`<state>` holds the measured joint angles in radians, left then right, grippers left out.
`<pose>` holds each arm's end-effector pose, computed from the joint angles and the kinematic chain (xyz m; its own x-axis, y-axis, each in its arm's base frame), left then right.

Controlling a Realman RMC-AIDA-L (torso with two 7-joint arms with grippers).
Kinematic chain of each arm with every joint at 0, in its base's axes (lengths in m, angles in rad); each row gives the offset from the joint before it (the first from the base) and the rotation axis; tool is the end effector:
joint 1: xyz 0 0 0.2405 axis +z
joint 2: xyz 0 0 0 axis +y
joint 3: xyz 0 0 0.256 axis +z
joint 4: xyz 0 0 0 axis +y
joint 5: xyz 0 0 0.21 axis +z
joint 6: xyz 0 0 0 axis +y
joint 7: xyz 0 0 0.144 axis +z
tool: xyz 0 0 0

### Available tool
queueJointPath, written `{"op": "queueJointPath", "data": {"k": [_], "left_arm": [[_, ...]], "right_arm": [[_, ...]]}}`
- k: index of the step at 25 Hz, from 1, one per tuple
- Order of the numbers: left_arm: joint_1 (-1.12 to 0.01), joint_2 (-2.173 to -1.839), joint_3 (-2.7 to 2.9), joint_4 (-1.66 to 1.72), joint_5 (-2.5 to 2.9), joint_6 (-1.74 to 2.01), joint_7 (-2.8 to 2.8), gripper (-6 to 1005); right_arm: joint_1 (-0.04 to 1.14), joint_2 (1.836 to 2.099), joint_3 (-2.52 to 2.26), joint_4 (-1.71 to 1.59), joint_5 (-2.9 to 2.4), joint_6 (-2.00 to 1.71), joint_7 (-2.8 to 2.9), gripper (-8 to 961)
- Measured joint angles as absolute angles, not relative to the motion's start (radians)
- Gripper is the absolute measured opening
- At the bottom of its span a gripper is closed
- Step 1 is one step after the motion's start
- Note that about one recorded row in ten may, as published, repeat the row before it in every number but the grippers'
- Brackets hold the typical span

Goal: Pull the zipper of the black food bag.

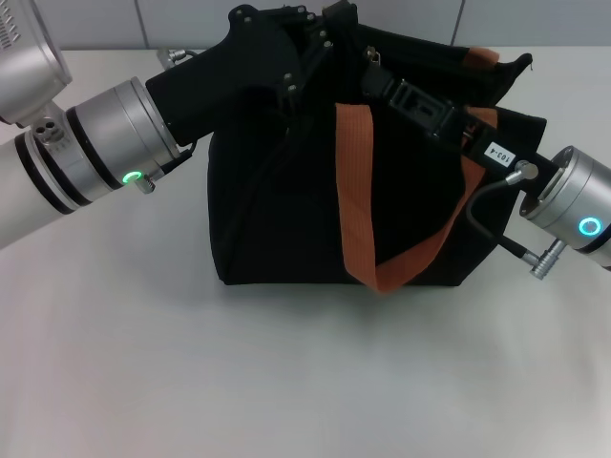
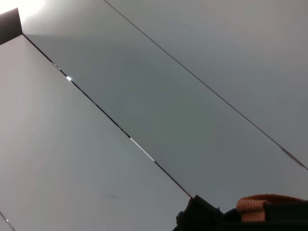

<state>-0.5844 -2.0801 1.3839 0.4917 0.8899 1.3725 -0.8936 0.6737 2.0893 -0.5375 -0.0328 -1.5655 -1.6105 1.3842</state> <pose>-0.1647 0.3583 -0.0295 0.5768 -0.1016 0.8106 0.2855 -0.9046 -0.3165 0.2068 0.3281 -0.0460 0.1255 -0.5254 -0.8415 -0.6370 -0.6930 0.3377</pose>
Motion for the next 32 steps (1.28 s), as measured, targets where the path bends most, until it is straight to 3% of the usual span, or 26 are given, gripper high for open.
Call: {"op": "queueJointPath", "data": {"k": [3,32], "left_arm": [[-0.582,-2.08,1.384,0.492,0.89,1.373,-0.893,27],[-0.577,-2.08,1.378,0.492,0.881,1.369,-0.891,27]], "right_arm": [[0.673,2.089,-0.541,-0.036,-1.567,-1.611,1.384,-2],[0.549,2.084,-0.485,-0.1,-1.551,-1.622,1.398,-2]]}}
